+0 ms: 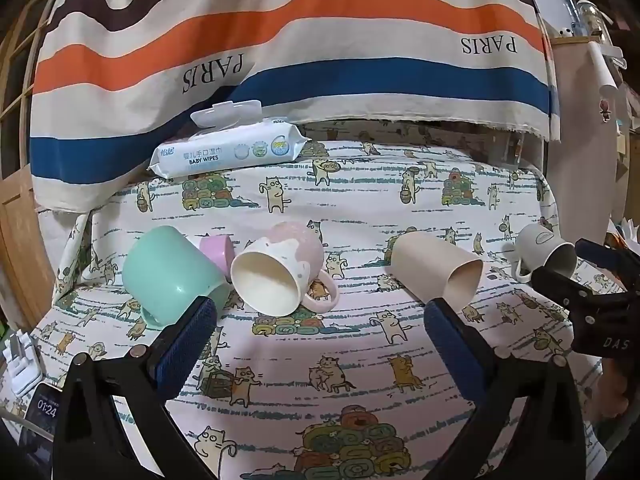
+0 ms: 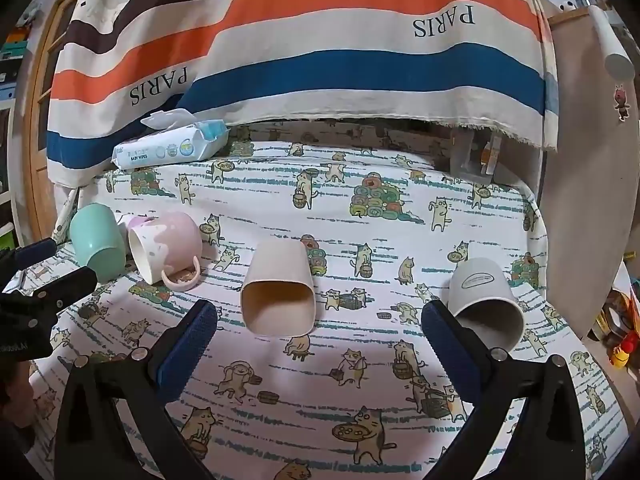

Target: Flip cup upside down

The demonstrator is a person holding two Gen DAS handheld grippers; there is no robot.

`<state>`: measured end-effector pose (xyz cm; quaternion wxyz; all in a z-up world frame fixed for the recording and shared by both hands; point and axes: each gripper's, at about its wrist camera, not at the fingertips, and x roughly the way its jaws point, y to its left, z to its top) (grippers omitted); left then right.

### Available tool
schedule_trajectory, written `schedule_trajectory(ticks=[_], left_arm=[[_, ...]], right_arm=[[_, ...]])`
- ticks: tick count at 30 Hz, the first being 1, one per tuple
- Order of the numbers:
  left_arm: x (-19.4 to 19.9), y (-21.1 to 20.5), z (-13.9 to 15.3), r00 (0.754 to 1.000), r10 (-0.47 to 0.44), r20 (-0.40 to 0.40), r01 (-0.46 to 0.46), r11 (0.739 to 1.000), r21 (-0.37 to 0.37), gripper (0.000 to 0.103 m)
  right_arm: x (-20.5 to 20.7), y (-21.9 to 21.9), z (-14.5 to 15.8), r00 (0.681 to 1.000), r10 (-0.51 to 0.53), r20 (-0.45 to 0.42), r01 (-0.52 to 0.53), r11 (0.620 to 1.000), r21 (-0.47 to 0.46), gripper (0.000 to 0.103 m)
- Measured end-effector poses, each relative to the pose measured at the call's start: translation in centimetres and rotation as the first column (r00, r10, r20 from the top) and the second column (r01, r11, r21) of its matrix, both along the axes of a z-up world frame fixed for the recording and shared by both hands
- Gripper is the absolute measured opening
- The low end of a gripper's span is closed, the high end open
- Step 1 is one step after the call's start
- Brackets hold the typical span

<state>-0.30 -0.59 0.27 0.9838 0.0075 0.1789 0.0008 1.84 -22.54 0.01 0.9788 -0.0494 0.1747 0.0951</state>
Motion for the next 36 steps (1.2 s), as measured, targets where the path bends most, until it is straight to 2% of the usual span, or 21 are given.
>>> schedule_trajectory(ticks=[27,33,36], left_arm=[[-0.1,0.5,0.0,1.000,0.010,0.005,-0.010,1.000,-0.008,0.103],[-0.4,0.7,0.0,0.999,0.025,0.022,-0.024,1.000,-0.010,0.103],[-0.9,0.9,0.1,0.998,0.046,0.039,-0.045,0.999,-0.021,0.103]], right_arm=[[0.3,0.4,-0.6,0.999,0.004,-0.038,-0.004,1.000,-0.014,0.103],[-0.1,0.0,-0.3,1.000,-0.004,-0.011,0.004,1.000,0.003,0.103],[-1.3,-0.9,0.1,0.998,-0.040,0.052,0.038,0.998,0.043,0.103]])
